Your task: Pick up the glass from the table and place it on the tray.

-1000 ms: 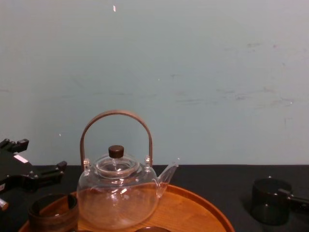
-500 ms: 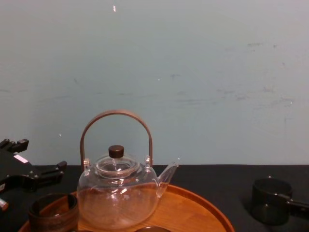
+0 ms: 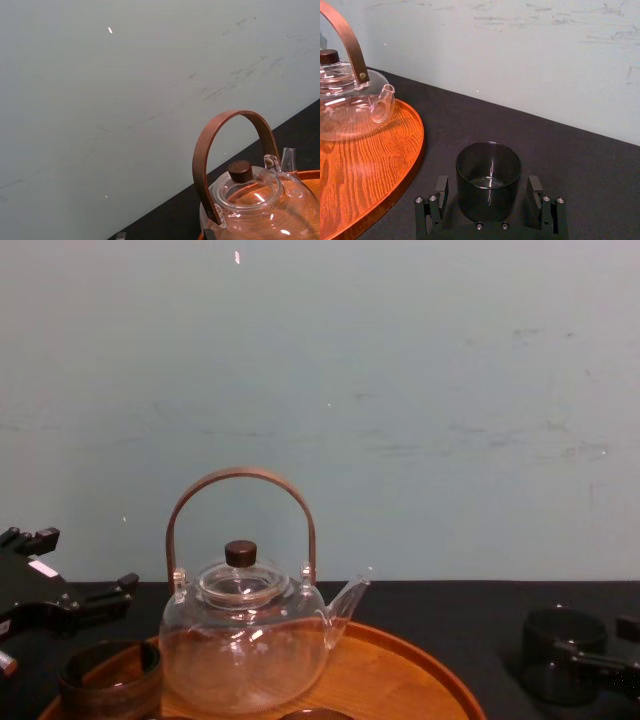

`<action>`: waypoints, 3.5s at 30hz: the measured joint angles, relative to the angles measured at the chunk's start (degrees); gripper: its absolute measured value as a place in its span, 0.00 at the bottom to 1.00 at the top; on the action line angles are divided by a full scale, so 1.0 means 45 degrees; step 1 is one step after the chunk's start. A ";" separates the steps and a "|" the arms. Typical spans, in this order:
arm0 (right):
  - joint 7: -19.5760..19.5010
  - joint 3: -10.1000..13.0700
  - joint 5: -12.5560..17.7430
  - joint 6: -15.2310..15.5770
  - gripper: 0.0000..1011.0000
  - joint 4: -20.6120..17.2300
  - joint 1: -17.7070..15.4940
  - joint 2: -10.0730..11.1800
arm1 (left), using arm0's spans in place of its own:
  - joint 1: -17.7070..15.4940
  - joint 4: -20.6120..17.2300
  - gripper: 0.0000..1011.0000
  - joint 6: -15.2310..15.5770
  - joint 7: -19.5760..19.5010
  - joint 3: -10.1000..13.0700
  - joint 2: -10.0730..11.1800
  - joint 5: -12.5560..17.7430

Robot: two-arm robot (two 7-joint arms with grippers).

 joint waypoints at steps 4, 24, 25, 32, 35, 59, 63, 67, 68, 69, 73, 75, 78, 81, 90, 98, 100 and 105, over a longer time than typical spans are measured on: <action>0.0079 -0.0131 -0.0067 -0.0010 0.99 0.0351 0.0284 -0.0081 | -0.0001 0.0000 0.99 0.0000 0.0000 0.0000 0.0000 0.0000; 0.0772 -0.0694 -0.0190 -0.0560 0.99 0.2581 0.1763 -0.0611 | 0.0000 0.0000 0.99 0.0000 0.0000 0.0000 0.0000 0.0001; 0.0790 -0.0703 -0.0191 -0.0583 0.99 0.2635 0.1790 -0.0624 | 0.0000 0.0000 0.99 0.0000 0.0001 0.0000 0.0000 0.0000; 0.0864 -0.0778 -0.0241 -0.0718 0.99 0.2928 0.1947 -0.0695 | 0.0000 -0.0001 0.99 0.0000 0.0000 0.0000 0.0000 0.0000; 0.0863 -0.0798 -0.0277 -0.0765 0.99 0.3003 0.1982 -0.0709 | 0.0000 0.0000 0.99 0.0000 0.0000 0.0000 0.0000 0.0000; 0.0991 -0.0966 -0.0528 -0.0965 0.99 0.3727 0.2533 -0.0916 | -0.0001 0.0000 0.99 0.0000 0.0000 0.0000 0.0000 0.0001; 0.0987 -0.0959 -0.0517 -0.0966 0.98 0.3720 0.2529 -0.0912 | 0.0000 0.0000 0.99 0.0000 0.0001 0.0000 0.0000 0.0000; 0.0983 -0.0954 -0.0505 -0.0966 0.91 0.3708 0.2518 -0.0909 | 0.0000 0.0000 0.99 0.0000 0.0000 0.0000 0.0000 0.0000; 0.0982 -0.0952 -0.0501 -0.0965 0.90 0.3704 0.2514 -0.0908 | 0.0000 0.0000 0.99 0.0000 0.0000 0.0000 0.0000 0.0000; 0.0982 -0.0952 -0.0501 -0.0965 0.90 0.3704 0.2514 -0.0908 | 0.0000 0.0000 0.99 0.0000 0.0000 0.0000 0.0000 0.0000; 0.0977 -0.0948 -0.0493 -0.0965 0.90 0.3695 0.2507 -0.0903 | -0.0001 0.0000 0.99 0.0000 0.0000 0.0000 0.0000 0.0000; 0.0976 -0.0946 -0.0491 -0.0966 0.90 0.3693 0.2504 -0.0902 | -0.0001 0.0000 0.99 0.0000 0.0000 0.0000 0.0000 0.0000; 0.0976 -0.0942 -0.0487 -0.0966 0.90 0.3688 0.2501 -0.0899 | 0.0000 0.0000 0.99 0.0000 0.0000 0.0000 0.0000 0.0000; 0.1037 -0.0898 -0.0414 -0.0999 0.90 0.3681 0.2476 -0.0895 | 0.0000 0.0000 0.99 0.0000 0.0000 0.0000 0.0000 0.0000; 0.1106 -0.0938 -0.0450 -0.0994 0.90 0.2610 0.2181 -0.0636 | 0.0000 0.0000 0.99 0.0000 0.0000 0.0000 0.0000 0.0000; 0.1454 -0.1245 -0.0458 -0.0897 0.90 0.1335 0.2008 -0.0427 | 0.0000 -0.0001 0.99 0.0000 0.0001 0.0000 0.0000 0.0000; 0.1603 -0.1362 -0.0438 -0.0912 0.90 0.1256 0.2051 -0.0423 | 0.0000 0.0000 0.99 0.0000 0.0000 0.0000 0.0000 0.0000; 0.2134 -0.1704 -0.0304 -0.1126 0.90 0.1343 0.2325 -0.0478 | 0.0000 0.0000 0.99 0.0000 0.0000 0.0000 0.0000 0.0000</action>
